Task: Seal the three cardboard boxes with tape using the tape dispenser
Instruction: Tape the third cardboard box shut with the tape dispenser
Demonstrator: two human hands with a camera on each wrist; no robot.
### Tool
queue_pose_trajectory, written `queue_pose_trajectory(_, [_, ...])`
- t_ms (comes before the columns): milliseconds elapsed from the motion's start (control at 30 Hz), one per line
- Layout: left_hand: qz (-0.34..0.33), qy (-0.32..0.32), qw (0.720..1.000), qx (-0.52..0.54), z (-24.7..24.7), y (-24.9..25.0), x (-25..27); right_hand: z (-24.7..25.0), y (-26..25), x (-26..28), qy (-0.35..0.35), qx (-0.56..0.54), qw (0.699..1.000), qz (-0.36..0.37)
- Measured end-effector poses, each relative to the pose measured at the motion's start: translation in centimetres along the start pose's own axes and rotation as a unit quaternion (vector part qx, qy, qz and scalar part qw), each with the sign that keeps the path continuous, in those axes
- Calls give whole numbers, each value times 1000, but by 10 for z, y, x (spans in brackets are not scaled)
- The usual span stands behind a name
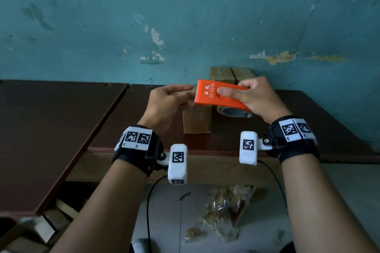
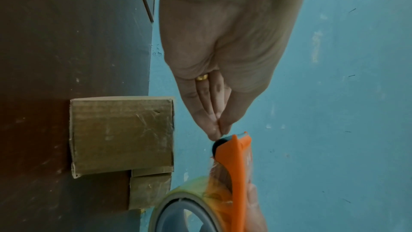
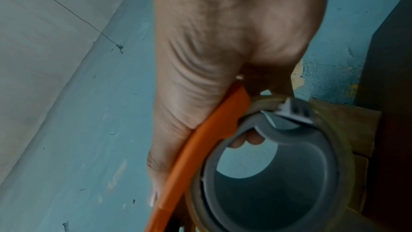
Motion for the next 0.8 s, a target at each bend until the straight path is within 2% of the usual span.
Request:
queue_pose_trajectory(467, [4,41,999,-8,4,-1,3,-9,8,-2,-19,13,1000,0])
queue_pose_trajectory(600, [9,80,996,30,23,3,3,3,18,-2,-4,23,999,-22])
queue_pose_trajectory(800, [5,76,997,7,33,7,5,8,20,2,-3,26,999,-27])
Point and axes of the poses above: each hand's wrist, its own x-axis away from the middle knuckle, its own z-axis out of the back of the hand, y = z × x, the point moved 4 cm from there along -x, towards the middle knuckle, and after that the axes turned 2 degrees about -y, right-handed, at the moved point
